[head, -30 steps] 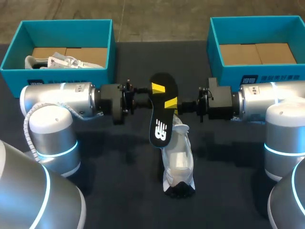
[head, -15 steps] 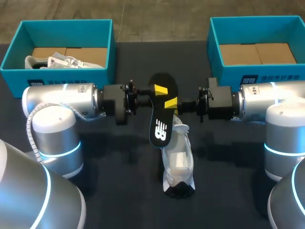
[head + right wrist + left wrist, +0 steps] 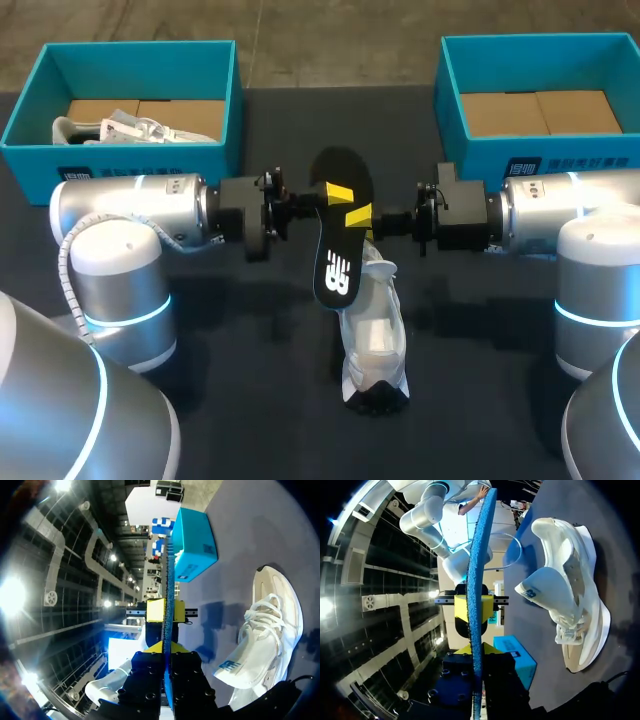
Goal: Take the shoe out of the shoebox, open the shoe tongue, remove and reinsert the insole, then place the shoe into the shoebox
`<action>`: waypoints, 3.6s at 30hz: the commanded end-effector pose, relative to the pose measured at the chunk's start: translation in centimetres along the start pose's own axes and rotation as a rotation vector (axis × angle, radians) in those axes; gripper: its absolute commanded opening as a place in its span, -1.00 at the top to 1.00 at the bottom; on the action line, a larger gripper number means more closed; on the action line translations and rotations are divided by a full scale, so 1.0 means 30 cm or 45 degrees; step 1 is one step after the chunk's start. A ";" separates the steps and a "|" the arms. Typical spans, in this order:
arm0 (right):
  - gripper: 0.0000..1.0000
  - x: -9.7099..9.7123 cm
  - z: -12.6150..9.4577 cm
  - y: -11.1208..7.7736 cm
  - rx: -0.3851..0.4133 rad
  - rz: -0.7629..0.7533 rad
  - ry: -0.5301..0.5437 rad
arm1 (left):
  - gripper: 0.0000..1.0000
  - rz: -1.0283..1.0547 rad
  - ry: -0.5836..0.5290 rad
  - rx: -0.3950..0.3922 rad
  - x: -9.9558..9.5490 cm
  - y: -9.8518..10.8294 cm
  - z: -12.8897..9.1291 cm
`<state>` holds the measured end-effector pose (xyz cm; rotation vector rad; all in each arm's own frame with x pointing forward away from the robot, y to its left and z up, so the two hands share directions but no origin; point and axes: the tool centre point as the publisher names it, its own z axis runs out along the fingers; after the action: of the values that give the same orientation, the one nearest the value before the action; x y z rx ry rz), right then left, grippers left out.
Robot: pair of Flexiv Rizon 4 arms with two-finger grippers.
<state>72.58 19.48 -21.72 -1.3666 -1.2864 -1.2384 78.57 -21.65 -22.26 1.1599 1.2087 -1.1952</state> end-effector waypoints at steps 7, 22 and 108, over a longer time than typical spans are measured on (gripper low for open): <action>1.00 0.002 0.010 -0.002 0.003 0.000 -0.008 | 1.00 0.004 0.001 0.006 0.003 0.000 0.005; -1.00 0.029 -0.148 -0.045 -0.060 -0.033 -0.212 | 1.00 -0.160 0.049 0.036 0.022 -0.081 -0.065; -1.00 -0.208 -0.530 -0.347 0.777 -1.514 -0.635 | 1.00 -0.881 0.153 0.405 0.023 -0.737 -0.086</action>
<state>61.03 3.96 -26.11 -0.3689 -2.7509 -1.0137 56.29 -20.24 -23.05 1.0741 1.6230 -1.9083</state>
